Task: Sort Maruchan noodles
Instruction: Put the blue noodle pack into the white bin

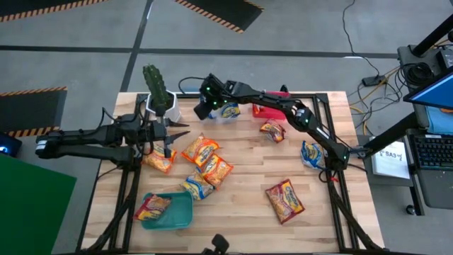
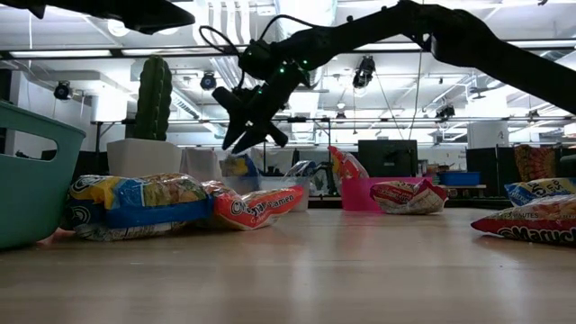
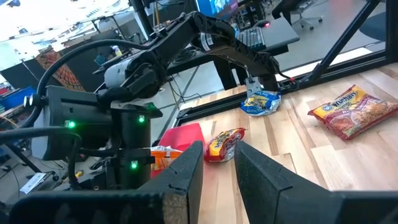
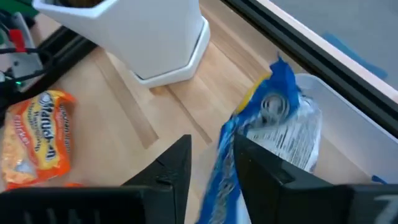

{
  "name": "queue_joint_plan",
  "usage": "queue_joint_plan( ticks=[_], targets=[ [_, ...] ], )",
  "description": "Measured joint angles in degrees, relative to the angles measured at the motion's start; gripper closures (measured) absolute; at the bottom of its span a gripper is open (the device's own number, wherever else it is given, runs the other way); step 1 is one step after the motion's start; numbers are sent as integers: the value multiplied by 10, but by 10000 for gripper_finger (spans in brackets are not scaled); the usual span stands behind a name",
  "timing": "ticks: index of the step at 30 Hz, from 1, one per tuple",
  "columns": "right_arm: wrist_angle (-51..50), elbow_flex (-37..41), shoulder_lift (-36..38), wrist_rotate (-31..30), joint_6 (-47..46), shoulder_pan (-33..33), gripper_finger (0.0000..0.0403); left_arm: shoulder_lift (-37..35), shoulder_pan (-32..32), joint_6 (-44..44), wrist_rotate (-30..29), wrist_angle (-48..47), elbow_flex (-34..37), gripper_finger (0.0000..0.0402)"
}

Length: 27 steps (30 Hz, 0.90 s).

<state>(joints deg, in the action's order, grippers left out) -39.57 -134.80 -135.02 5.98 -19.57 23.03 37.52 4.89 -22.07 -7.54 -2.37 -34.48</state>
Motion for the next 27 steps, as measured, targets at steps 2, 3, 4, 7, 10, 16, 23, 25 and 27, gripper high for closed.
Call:
queue_joint_plan(
  ticks=[2,3,4,7,10,16,23,25,27],
  targets=[
    [-2,0,0,-2,1,1,295,0,0,1,0,0,0,326],
    [-2,0,0,-3,1,1,297,0,0,1,0,0,0,326],
    [-2,0,0,-9,1,1,299,0,0,0,0,0,0,326],
    [-6,0,0,-49,7,0,310,0,0,1,0,0,0,326],
    [-10,0,0,-60,26,0,325,0,0,1,0,0,0,326],
    [-73,1,32,-78,57,5,360,0,0,1,0,-5,0,326],
    [-221,2,42,-180,77,25,393,0,0,1,0,-7,0,326],
    [-238,2,36,-174,77,25,394,0,0,1,0,-7,0,326],
    [-249,5,27,-163,77,23,394,0,0,1,0,-7,0,326]
  ],
)
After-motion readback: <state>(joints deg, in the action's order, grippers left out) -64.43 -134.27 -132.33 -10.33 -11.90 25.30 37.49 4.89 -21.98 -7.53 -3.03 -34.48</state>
